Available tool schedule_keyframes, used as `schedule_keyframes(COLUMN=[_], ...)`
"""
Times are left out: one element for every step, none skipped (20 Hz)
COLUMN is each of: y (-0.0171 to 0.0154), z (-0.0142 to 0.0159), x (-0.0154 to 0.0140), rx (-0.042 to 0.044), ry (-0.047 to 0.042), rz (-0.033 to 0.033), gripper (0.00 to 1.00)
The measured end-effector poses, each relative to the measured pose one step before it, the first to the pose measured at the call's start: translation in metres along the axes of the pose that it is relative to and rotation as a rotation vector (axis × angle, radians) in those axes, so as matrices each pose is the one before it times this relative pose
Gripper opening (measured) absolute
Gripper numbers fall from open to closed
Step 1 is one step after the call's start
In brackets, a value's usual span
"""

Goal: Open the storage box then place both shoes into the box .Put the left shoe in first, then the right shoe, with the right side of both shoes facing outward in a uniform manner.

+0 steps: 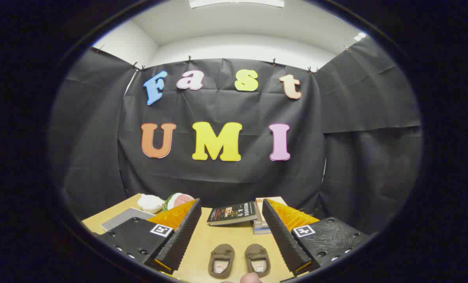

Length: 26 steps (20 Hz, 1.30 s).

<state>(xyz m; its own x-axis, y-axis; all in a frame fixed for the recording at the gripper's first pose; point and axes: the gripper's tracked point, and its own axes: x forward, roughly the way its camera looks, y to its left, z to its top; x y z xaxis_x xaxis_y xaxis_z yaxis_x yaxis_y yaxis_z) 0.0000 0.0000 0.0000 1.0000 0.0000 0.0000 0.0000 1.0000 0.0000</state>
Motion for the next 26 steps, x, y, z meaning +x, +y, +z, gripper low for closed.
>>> schedule_keyframes(y=[0.00020, 0.00269, 0.00371, 0.00413, 0.00418, 0.00415, 0.00352, 0.00503, 0.00437, 0.00353, 0.00460, 0.00426, 0.00420, 0.00277, 0.00198, 0.00154, 0.00156, 0.00158, 0.00116, 0.00086, 0.00046, 0.00089, 0.00079, -0.00067, 0.00057, 0.00015], z=[0.00171, 0.00117, -0.00164, -0.00083, 0.00000, 0.00118, 0.00075, 0.00247, 0.00158, 0.00221, -0.00004, 0.00089, -0.00078, -0.00012, 0.00053, 0.00013, -0.00023, 0.00053, -0.00063, -0.00060, -0.00137, -0.00112, -0.00179, -0.00139, -0.00234, -0.00213], x=[-0.00027, 0.00154, 0.00095, 0.00226, 0.00081, 0.00162, 0.00147, 0.00139, 0.00116, 0.00078, 0.00147, 0.00139, 0.00264, 0.00118, 0.00064, 0.00077, 0.00139, 0.00099, 0.00168, 0.00114, 0.00154, 0.00104, 0.00105, 0.00116, 0.00136, 0.00125], rx=[0.00290, 0.00786, 0.00576, 0.00140, 0.00013, -0.00093, 0.00019, -0.00006, -0.00178, -0.00102, -0.00034, -0.00025, -0.00184, -0.00215, -0.00310, -0.00287, -0.00174, -0.00110, 0.00009, 0.00007, 0.00029, 0.00086, 0.00200, 0.00333, 0.00453, 0.00570], ry=[-0.00636, -0.00350, 0.00128, 0.00465, 0.00246, 0.00272, -0.00030, -0.00329, -0.00487, -0.00497, -0.00199, -0.00031, 0.00160, 0.00128, -0.00057, -0.00103, 0.00085, -0.00096, 0.00017, 0.00082, 0.00086, 0.00346, 0.00198, 0.00178, 0.00461, 0.00662], rz=[0.00505, 0.00840, 0.01092, 0.01322, 0.01186, 0.01021, 0.01107, 0.01319, 0.00945, 0.00985, 0.01151, 0.01148, 0.01109, 0.00877, 0.00609, 0.00578, 0.00556, 0.00589, 0.00511, 0.00447, 0.00495, 0.00553, 0.00575, 0.00560, 0.00650, 0.00695], gripper=[0.95, 0.95, 0.95, 0.95, 0.95, 0.95, 0.95, 0.95, 0.95, 0.95, 0.95, 0.95, 0.95, 0.95, 0.95, 0.95, 0.95, 0.95, 0.95, 0.95, 0.95, 0.95, 0.95, 0.95, 0.95, 0.95])
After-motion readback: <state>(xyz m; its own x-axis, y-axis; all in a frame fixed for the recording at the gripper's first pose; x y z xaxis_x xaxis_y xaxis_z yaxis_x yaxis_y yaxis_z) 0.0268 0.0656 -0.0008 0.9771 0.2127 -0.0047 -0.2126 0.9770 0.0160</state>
